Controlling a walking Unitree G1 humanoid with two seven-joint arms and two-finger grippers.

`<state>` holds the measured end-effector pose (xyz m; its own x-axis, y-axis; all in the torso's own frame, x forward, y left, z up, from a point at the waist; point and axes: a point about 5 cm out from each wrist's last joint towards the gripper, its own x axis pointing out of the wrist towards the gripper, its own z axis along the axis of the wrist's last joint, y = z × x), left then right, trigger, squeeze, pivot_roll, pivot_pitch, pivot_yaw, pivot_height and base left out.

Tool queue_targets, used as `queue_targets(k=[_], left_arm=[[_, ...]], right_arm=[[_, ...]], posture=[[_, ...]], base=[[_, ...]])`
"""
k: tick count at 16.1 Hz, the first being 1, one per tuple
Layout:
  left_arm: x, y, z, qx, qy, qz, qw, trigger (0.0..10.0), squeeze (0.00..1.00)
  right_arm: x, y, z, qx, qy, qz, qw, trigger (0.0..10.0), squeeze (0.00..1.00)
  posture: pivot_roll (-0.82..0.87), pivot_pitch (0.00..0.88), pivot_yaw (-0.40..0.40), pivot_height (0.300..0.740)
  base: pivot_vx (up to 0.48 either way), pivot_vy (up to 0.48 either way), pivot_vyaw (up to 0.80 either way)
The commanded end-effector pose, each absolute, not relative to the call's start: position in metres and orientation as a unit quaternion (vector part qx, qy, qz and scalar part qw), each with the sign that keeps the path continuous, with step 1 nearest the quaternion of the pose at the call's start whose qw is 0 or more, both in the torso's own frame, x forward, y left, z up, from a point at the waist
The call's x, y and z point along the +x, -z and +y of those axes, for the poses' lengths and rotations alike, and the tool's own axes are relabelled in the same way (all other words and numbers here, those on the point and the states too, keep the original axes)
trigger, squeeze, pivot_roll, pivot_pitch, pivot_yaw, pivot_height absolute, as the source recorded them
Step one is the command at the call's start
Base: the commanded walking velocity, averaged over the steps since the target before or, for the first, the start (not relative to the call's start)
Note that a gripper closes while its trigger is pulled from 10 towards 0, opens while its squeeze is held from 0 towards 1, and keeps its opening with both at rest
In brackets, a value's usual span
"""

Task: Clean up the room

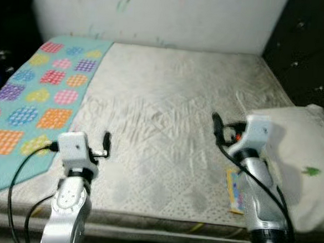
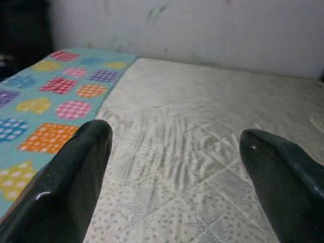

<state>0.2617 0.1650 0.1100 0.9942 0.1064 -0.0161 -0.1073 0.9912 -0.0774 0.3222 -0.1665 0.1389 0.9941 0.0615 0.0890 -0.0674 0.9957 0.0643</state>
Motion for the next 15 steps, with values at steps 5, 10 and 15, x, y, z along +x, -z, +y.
queue_targets(k=[5,10,15], left_arm=[[0.2635,-0.1133,0.1698,-0.033,-0.062,0.002,0.998,10.0,0.00],[0.2640,-0.1130,0.1689,-0.035,-0.054,0.003,0.998,10.0,0.00],[0.2651,-0.1126,0.1694,-0.036,-0.055,0.004,0.998,10.0,0.00]], right_arm=[[0.3244,-0.1423,-0.1614,0.034,-0.042,-0.049,0.997,10.0,0.00],[0.3249,-0.1415,-0.1613,0.033,-0.041,-0.047,0.998,10.0,0.00],[0.3259,-0.1411,-0.1618,0.034,-0.040,-0.046,0.998,10.0,0.00]], posture=[[-0.03,0.022,0.000,0.740],[-0.03,0.020,0.001,0.740],[-0.03,0.019,0.001,0.740]], base=[[0.000,0.480,0.00],[0.000,0.480,0.00],[0.000,0.480,0.00]])
